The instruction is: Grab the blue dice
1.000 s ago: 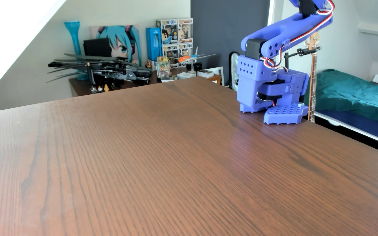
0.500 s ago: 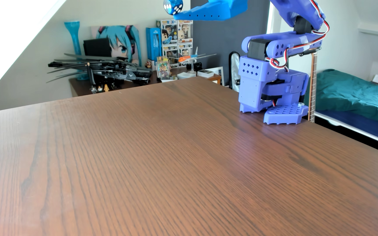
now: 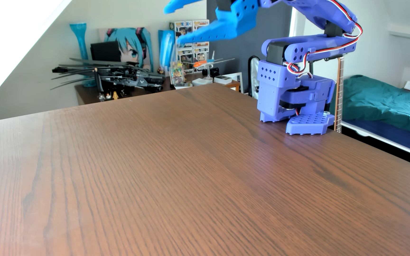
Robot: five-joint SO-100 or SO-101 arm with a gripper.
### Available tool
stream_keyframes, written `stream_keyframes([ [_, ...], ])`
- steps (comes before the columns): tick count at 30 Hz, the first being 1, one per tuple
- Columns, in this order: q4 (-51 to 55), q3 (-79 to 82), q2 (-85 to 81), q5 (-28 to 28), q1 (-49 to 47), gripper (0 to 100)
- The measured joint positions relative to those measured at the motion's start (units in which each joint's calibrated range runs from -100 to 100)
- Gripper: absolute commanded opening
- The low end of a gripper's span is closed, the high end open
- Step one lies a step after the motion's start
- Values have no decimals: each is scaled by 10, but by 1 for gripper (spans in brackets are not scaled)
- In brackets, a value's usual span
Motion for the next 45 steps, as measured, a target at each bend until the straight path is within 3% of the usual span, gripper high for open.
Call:
stream_keyframes([
  [18, 0, 3, -4, 1, 2, 19],
  [23, 0, 3, -4, 1, -12, 0],
  [33, 0, 127, -163, -17, -66, 1],
  [45, 0, 254, -172, -20, -98, 1],
])
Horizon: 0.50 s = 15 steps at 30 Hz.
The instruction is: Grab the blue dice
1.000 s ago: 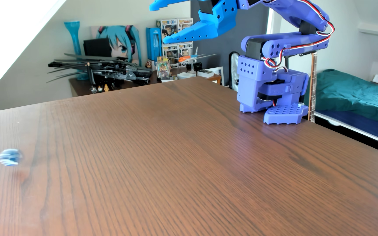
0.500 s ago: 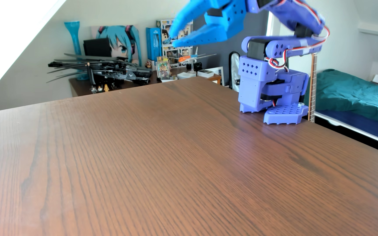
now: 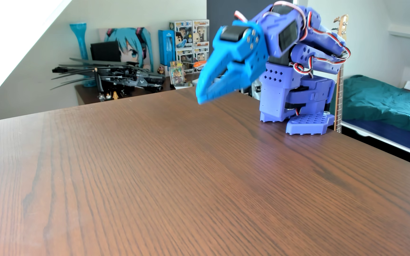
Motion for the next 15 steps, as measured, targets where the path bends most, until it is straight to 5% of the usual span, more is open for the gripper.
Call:
stream_keyframes([
  [15, 0, 15, 1, 3, 6, 2],
])
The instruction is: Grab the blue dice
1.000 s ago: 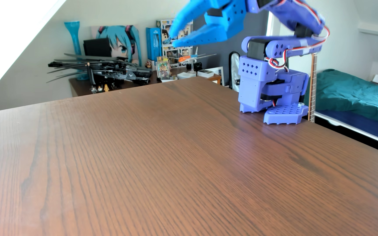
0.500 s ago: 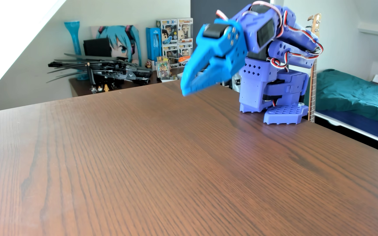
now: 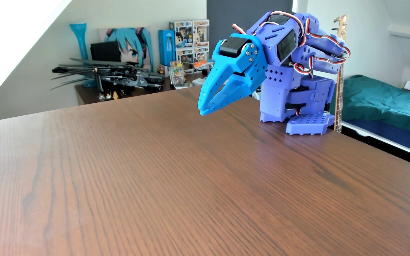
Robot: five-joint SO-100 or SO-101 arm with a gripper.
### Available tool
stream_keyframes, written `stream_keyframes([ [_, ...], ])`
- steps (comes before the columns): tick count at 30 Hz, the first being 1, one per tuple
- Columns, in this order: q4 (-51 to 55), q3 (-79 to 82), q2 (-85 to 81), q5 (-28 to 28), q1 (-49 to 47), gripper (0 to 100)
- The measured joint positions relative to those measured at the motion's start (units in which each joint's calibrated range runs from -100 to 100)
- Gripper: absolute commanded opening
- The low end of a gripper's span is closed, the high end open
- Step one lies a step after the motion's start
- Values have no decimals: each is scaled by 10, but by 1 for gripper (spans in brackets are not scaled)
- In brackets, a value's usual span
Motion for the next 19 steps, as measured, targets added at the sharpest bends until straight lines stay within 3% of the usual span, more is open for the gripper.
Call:
stream_keyframes([
  [19, 0, 0, 0, 0, 7, 2],
])
